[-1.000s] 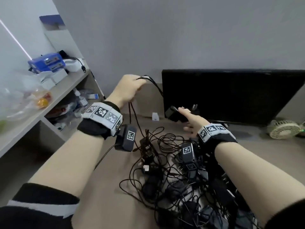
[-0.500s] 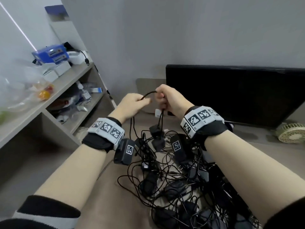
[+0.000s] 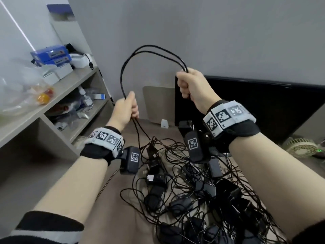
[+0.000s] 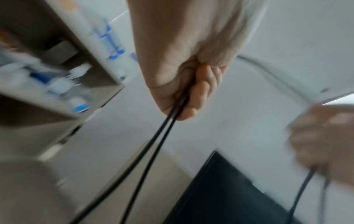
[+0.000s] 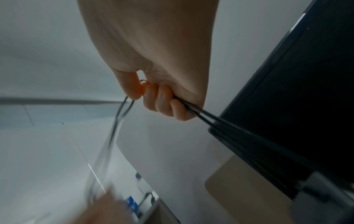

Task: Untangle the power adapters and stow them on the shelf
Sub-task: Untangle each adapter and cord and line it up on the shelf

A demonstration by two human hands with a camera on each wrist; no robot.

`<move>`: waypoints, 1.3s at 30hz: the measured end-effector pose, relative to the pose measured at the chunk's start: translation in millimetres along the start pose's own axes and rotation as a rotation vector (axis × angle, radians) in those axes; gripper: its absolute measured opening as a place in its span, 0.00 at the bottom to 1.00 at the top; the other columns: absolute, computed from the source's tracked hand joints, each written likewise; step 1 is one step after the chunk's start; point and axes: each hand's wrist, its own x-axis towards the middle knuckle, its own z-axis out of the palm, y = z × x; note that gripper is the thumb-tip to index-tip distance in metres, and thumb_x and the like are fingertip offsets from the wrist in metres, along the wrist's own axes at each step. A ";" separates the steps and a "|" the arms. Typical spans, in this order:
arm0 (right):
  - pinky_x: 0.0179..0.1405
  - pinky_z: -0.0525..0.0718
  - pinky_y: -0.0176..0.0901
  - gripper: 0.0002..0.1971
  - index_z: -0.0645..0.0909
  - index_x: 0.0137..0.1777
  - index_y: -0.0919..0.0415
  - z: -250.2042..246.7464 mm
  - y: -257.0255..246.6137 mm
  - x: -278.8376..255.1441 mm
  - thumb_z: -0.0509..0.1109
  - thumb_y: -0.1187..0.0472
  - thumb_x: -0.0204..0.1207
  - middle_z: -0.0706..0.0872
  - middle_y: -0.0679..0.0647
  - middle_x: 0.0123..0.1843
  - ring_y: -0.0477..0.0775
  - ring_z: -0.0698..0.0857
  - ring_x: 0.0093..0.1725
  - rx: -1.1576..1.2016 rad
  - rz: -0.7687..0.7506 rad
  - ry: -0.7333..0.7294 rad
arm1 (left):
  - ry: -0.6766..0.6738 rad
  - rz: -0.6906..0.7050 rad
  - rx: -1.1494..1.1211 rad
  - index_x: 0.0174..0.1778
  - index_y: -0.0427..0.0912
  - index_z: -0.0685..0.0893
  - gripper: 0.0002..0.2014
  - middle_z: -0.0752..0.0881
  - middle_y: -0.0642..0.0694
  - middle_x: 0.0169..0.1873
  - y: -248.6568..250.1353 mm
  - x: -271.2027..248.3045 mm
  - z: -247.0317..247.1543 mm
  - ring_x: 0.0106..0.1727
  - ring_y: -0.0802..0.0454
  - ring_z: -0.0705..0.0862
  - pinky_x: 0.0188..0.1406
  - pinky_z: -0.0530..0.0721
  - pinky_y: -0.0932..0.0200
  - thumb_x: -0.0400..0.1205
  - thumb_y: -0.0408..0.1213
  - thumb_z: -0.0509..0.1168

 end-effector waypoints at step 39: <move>0.25 0.58 0.39 0.16 0.66 0.34 0.51 145.4 -39.4 -72.1 0.53 0.52 0.85 0.69 0.40 0.14 0.47 0.62 0.26 -0.301 0.110 0.097 | -0.492 -0.098 0.140 0.79 0.38 0.55 0.36 0.80 0.44 0.59 -4.4 -103.3 -61.1 0.57 0.54 0.78 0.57 0.76 0.61 0.79 0.34 0.68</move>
